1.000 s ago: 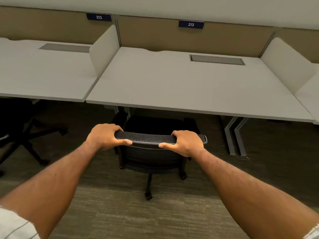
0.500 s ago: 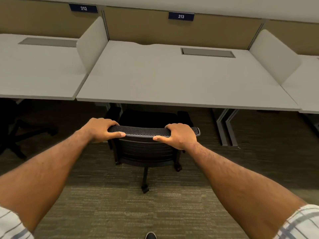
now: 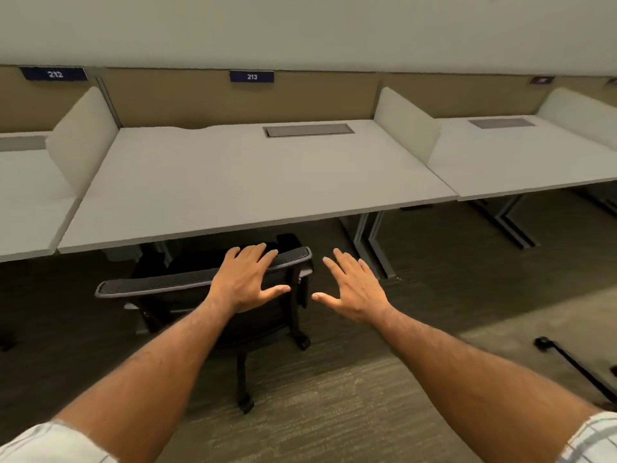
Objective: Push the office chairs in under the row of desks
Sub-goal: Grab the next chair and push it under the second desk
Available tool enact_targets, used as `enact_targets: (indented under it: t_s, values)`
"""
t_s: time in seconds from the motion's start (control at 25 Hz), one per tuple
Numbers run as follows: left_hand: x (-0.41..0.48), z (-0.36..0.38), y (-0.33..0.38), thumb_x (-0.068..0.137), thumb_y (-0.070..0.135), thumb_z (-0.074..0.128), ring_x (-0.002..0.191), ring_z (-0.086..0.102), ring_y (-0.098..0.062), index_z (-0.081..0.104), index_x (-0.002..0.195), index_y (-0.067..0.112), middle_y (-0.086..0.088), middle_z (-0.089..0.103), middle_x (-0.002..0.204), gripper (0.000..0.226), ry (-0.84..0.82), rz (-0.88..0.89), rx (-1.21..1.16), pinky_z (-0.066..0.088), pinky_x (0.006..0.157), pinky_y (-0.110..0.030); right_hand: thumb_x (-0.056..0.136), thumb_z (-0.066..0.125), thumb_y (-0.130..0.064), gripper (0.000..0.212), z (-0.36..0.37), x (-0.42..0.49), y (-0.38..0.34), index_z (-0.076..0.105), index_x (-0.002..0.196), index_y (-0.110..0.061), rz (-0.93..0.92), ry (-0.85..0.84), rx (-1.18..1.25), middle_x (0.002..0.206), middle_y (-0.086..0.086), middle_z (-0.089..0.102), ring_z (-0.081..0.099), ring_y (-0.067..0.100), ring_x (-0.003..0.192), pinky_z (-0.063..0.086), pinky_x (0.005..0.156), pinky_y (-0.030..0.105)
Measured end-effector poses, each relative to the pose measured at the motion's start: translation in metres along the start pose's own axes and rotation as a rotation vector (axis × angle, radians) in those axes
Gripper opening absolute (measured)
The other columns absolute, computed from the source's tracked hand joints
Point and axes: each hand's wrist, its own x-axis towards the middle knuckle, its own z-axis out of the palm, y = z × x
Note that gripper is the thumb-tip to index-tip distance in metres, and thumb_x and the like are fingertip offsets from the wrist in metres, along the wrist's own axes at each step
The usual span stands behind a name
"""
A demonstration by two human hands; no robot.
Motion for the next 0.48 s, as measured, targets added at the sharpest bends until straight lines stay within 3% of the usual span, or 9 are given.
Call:
enact_targets:
  t_s: [0.2, 0.48]
  values:
    - [0.029, -0.002, 0.090, 0.078, 0.092, 0.004, 0.153, 0.023, -0.028, 0.028, 0.159, 0.021, -0.012, 0.028, 0.165, 0.111, -0.023, 0.170, 0.059, 0.012, 0.125, -0.053, 0.090, 0.033, -0.082, 0.096, -0.003, -0.077, 0.075, 0.018, 0.164, -0.023, 0.154, 0.015, -0.044, 0.172, 0.010, 0.013, 0.013, 0.028, 0.158, 0.012, 0.127, 0.049]
    - [0.033, -0.013, 0.239, 0.076, 0.096, 0.003, 0.155, 0.017, -0.028, 0.024, 0.161, 0.022, -0.012, 0.023, 0.167, 0.115, -0.036, 0.290, 0.065, 0.009, 0.126, -0.053, 0.092, 0.036, -0.080, 0.093, 0.007, -0.227, 0.183, 0.019, 0.164, -0.024, 0.435, 0.053, -0.033, 0.173, 0.007, 0.011, 0.009, 0.025, 0.159, 0.000, 0.126, 0.055]
